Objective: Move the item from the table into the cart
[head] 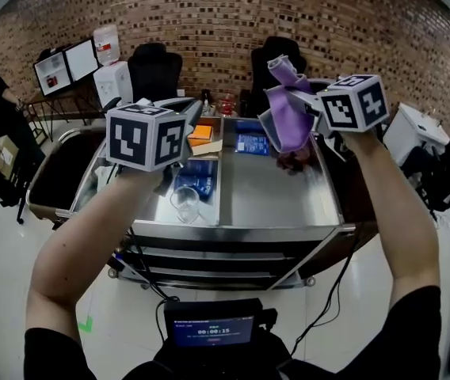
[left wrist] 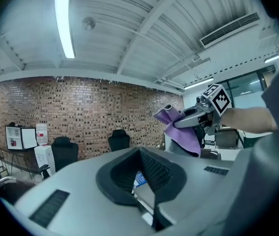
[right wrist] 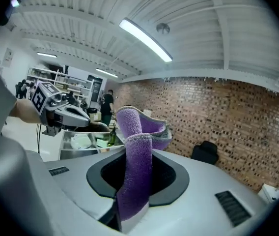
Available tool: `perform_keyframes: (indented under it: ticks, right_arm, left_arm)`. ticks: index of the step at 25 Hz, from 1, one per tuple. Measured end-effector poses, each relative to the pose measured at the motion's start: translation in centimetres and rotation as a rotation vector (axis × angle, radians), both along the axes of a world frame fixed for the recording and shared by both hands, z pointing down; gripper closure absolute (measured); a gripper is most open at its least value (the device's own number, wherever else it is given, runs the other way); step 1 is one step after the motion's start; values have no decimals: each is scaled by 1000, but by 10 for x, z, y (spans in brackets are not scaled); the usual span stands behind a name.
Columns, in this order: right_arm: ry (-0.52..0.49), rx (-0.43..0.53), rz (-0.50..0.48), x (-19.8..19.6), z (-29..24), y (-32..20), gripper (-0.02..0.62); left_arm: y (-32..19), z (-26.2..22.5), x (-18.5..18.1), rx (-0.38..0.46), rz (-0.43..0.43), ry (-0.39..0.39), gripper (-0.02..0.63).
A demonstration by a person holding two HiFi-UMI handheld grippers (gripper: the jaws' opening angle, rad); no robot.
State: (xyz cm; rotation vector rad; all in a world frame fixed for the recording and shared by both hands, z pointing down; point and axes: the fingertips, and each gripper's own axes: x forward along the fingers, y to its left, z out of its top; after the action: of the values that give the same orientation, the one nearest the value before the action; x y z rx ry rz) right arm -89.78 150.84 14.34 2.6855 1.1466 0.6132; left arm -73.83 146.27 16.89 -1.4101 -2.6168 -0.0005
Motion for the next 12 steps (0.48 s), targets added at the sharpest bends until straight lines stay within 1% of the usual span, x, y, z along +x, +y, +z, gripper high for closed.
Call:
perform_keyframes:
  ticks: [3,6,7,10,12]
  right_arm:
    - [-50,72,-24,24,19,24,518]
    - [-70,131,-29,48,38,49,518]
    - [-92,152,-37,54,47,55,518]
    - [-200,191,-43,68,78,73,518]
    - [-241,215,-42,73,92,87,518]
  left_arm:
    - [15,13,14,57,2,10,617]
    - [31,29,27,108,5,42,617]
    - [35,34,31,122,2,47,617]
    - [46,46,44,153,-3,26,617]
    - [54,52,50,158,-5,36,617]
